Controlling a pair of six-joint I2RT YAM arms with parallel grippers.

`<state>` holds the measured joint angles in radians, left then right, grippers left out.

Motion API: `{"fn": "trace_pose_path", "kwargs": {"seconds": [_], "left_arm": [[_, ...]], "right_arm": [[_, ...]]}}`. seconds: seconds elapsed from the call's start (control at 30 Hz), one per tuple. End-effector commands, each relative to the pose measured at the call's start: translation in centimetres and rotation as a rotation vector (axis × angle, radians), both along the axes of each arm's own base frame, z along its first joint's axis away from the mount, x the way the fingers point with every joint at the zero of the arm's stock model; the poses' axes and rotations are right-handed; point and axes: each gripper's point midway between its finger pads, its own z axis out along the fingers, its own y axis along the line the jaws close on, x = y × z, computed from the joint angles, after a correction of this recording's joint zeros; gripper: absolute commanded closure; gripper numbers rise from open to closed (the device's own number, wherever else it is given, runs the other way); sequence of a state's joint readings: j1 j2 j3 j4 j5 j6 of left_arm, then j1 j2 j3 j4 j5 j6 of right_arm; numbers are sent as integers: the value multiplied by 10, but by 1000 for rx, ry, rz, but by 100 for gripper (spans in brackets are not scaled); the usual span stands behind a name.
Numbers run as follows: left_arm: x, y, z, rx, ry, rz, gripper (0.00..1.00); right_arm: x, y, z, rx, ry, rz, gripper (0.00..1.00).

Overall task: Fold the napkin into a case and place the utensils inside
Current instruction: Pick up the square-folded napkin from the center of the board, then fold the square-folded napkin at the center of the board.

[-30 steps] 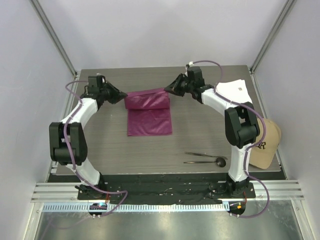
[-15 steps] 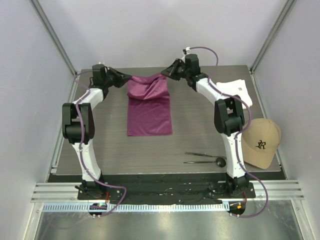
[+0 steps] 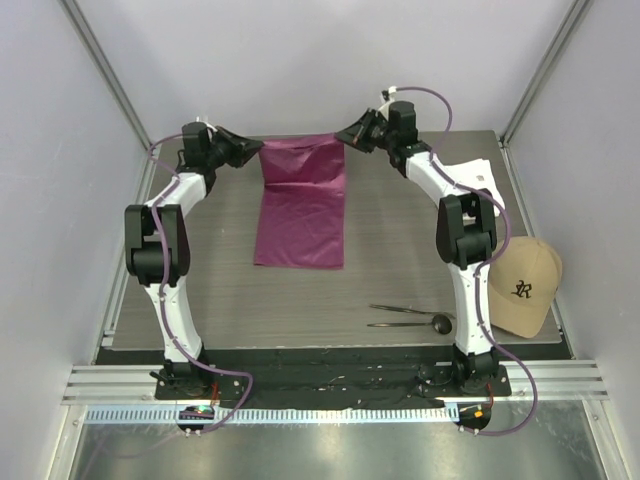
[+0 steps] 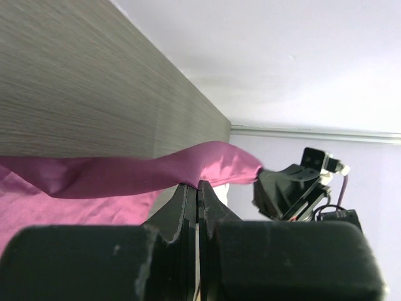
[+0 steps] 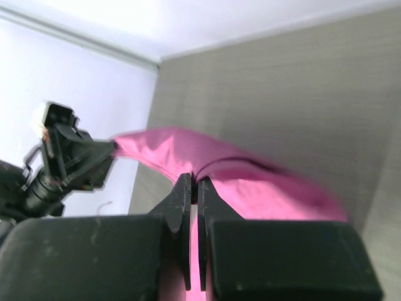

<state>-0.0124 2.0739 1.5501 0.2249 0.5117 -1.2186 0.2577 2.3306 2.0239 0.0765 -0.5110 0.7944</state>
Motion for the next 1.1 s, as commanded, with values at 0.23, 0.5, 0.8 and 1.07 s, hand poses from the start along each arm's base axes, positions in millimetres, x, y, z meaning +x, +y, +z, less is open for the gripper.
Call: {"fn": "trace_pose_path", "kwargs": {"seconds": [0.23,0.5,0.8,1.07], "left_arm": [[-16,9,19,136,2,-165,100],[-71,19,-8,191,137,-168,100],[-148,10,-44,224,284,-199,100],[-197,10,-76,261,366,-241,100]], "right_arm": [[-64,10,6,81,63,83,99],[-120,7,-17,100,208,93,99],[-170,10,-47,62,302,138,99],[-212,22,-75,21,361,180,99]]}}
